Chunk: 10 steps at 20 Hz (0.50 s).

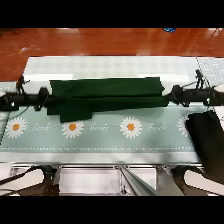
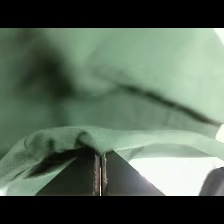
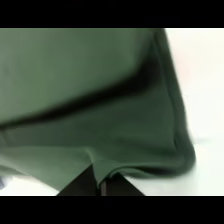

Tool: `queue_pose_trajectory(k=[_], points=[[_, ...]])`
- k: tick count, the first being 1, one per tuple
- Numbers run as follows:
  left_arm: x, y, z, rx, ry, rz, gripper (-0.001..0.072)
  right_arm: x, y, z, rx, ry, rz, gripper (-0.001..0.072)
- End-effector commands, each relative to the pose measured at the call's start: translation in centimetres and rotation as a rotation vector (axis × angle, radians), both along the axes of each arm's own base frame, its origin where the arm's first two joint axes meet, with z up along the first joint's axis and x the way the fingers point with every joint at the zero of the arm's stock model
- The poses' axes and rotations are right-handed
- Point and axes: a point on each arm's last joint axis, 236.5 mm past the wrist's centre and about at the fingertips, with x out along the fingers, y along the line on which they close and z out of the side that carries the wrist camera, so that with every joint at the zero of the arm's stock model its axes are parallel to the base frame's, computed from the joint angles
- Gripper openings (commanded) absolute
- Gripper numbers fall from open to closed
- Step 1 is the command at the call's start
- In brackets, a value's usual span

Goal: Fold the shirts.

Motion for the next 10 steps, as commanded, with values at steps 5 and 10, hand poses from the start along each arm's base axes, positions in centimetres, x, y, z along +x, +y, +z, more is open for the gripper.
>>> queue_pose_trajectory(k=[5, 10], points=[[13.5, -2.2, 1.2, -0.101, -0.049, 0.008, 0.0020, 10.5, -0.9, 1.5, 0.129, -0.087, -0.072, 0.0023], [15.3, -3.7, -2.0, -0.136, 0.015, -0.026, 0.0021, 13.3, -1.5, -1.4, 0.161, -0.060, -0.091, 0.0038]])
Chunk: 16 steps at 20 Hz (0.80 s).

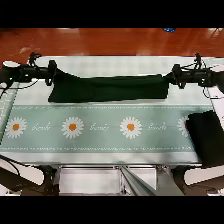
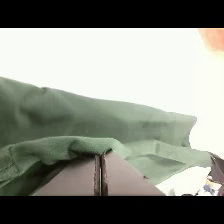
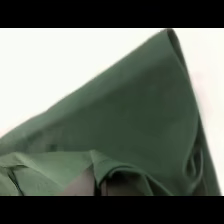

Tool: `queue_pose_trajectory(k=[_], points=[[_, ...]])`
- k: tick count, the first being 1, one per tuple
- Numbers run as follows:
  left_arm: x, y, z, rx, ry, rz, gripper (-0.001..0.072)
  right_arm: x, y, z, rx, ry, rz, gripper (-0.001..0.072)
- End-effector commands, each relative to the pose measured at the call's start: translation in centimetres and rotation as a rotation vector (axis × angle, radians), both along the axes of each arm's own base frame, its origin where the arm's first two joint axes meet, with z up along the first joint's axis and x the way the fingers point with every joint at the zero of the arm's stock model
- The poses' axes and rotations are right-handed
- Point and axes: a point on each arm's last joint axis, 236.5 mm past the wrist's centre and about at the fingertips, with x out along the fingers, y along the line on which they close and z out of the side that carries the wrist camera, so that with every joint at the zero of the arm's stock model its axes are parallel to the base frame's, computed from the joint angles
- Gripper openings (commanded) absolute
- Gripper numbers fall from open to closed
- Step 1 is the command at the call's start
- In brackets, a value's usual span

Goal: Fold the shirts.

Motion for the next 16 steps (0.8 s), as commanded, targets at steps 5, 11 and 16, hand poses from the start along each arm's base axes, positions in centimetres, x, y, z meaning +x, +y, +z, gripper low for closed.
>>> queue_pose_trajectory(k=[5, 11, 16], points=[[-0.3, 0.2, -1.3, -0.073, 0.080, -0.058, 0.0509, 2.3, -1.6, -1.7, 0.029, -0.012, -0.047, 0.0416], [-3.7, 11.7, 8.6, 0.167, 0.032, 0.022, 0.0508, -0.5, -9.9, 2.9, -0.030, -0.044, -0.122, 0.0415], [-8.3, 13.7, 15.5, 0.645, -0.162, 0.015, 0.0508, -1.8, -9.2, -0.8, -0.098, 0.082, -0.089, 0.0416]])
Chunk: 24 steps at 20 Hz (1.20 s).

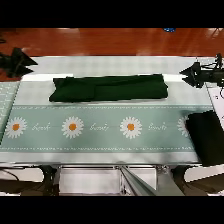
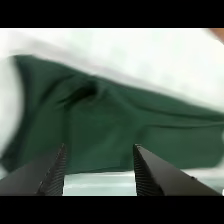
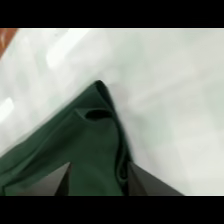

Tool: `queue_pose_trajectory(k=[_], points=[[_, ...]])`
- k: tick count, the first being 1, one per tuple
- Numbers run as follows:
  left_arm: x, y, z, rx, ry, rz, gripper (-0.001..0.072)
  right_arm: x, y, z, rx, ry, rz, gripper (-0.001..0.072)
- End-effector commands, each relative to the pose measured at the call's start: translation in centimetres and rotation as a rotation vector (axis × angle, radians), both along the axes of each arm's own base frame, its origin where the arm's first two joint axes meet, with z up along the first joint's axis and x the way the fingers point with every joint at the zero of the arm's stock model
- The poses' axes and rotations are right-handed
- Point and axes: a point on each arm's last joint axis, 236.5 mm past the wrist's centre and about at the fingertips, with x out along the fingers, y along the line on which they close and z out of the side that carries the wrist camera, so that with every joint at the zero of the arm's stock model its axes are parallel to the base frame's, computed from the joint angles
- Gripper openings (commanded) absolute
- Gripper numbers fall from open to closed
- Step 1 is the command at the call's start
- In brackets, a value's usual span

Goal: Fold the shirts.

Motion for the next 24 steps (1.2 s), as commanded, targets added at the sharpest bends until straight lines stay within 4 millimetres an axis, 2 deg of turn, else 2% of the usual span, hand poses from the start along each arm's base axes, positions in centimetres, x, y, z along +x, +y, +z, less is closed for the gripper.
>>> queue_pose_trajectory(k=[1, 3, 6, 8, 11, 12, 13, 14, 15, 16, 17, 20, 22, 24], points=[[-3.8, 0.4, 3.7, 0.291, -0.122, -0.013, 0.0508, -0.6, 0.9, -2.6, -0.032, 0.080, 0.022, 0.0415], [-5.9, -3.6, 3.2, 0.293, -0.170, -0.057, 0.0508, -0.4, 3.0, -4.8, -0.014, 0.122, 0.049, 0.0416], [-8.7, -8.7, 0.0, 0.260, -0.125, -0.151, 0.0508, -0.9, 5.6, -7.7, 0.007, 0.185, 0.101, 0.0416], [-9.2, -10.9, -1.6, 0.242, -0.087, -0.203, 0.0508, -1.0, 7.4, -8.7, 0.022, 0.204, 0.129, 0.0416], [-9.0, -13.9, -2.8, 0.207, -0.072, -0.260, 0.0508, -1.0, 10.4, -9.8, 0.024, 0.224, 0.169, 0.0402], [-8.7, -14.9, -3.1, 0.187, -0.073, -0.271, 0.0508, -0.9, 11.1, -9.8, 0.018, 0.219, 0.183, 0.0329], [-8.4, -15.9, -3.4, 0.165, -0.076, -0.277, 0.0508, -0.8, 11.9, -9.2, 0.012, 0.200, 0.216, 0.0146], [-8.0, -16.8, -3.7, 0.141, -0.077, -0.282, 0.0505, -0.8, 12.6, -8.0, 0.009, 0.171, 0.266, 0.0026], [-7.8, -17.8, -4.2, 0.119, -0.074, -0.290, 0.0430, -0.9, 13.0, -6.3, 0.002, 0.140, 0.314, 0.0023], [-7.7, -18.7, -4.7, 0.105, -0.070, -0.312, 0.0115, -1.3, 12.8, -4.4, -0.023, 0.113, 0.350, 0.0023], [-7.6, -19.7, -5.1, 0.099, -0.083, -0.351, 0.0028, -1.9, 12.0, -2.4, -0.079, 0.093, 0.378, 0.0023], [-7.2, -23.6, -6.2, 0.044, -0.096, -0.394, 0.0021, -5.5, 9.2, 2.8, -0.305, 0.078, 0.433, 0.0023], [-7.1, -26.9, -7.4, 0.014, -0.092, -0.429, 0.0020, -8.1, 9.4, 6.5, -0.354, 0.008, 0.415, 0.0023], [-7.6, -31.1, -9.0, -0.012, -0.067, -0.494, 0.0020, -11.3, 10.0, 9.3, -0.379, -0.069, 0.379, 0.0023]])
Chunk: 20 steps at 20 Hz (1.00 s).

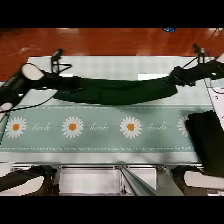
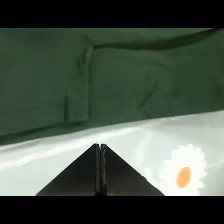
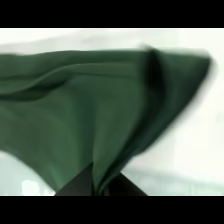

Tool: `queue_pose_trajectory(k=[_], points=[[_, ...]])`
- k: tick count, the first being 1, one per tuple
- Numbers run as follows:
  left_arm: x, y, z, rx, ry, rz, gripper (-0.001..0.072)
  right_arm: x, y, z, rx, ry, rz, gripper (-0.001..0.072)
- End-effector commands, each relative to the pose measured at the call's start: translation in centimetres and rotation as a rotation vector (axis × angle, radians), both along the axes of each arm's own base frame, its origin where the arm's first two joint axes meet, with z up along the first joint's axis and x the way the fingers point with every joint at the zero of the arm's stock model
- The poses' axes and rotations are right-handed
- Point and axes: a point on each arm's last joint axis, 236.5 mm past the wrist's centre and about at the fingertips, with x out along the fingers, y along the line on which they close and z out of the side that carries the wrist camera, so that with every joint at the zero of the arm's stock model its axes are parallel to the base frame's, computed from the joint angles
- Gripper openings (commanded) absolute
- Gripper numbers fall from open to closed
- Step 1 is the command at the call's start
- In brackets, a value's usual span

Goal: Fold the shirts.

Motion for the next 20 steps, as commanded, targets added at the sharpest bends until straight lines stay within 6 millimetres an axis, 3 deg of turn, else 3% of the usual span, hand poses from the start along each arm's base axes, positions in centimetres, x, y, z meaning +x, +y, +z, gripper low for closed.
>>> queue_pose_trajectory(k=[1, 4, 7, 9, 11, 13, 15, 17, 20], points=[[-0.8, -7.2, -2.5, -0.038, 0.040, -0.112, 0.0020, -5.9, 0.5, 4.7, -0.057, -0.126, -0.018, 0.0023], [-2.9, -14.6, -4.5, -0.029, 0.087, -0.292, 0.0020, -11.7, 2.1, 6.5, -0.027, -0.184, -0.063, 0.0023], [-6.5, -22.5, -5.6, -0.084, 0.155, -0.440, 0.0020, -15.7, 3.6, 7.9, 0.019, -0.227, -0.091, 0.0023], [-10.0, -27.2, -6.1, -0.150, 0.223, -0.529, 0.0020, -17.2, 4.5, 9.2, 0.046, -0.260, -0.082, 0.0023], [-14.4, -29.6, -8.1, -0.126, 0.287, -0.636, 0.0020, -17.8, 5.3, 10.7, 0.075, -0.309, -0.074, 0.0023], [-18.7, -30.5, -9.4, -0.099, 0.359, -0.728, 0.0020, -17.9, 6.0, 11.4, 0.109, -0.322, -0.067, 0.0023], [-20.0, -30.5, -9.2, -0.097, 0.366, -0.778, 0.0021, -17.6, 6.8, 12.1, 0.158, -0.337, -0.060, 0.0024], [-17.8, -29.0, -7.5, -0.104, 0.350, -0.807, 0.0020, -17.3, 7.4, 12.9, 0.190, -0.361, -0.047, 0.0024], [-10.3, -23.1, -3.7, -0.072, 0.268, -0.713, 0.0020, -16.6, 8.1, 14.2, 0.228, -0.383, -0.014, 0.0024]])
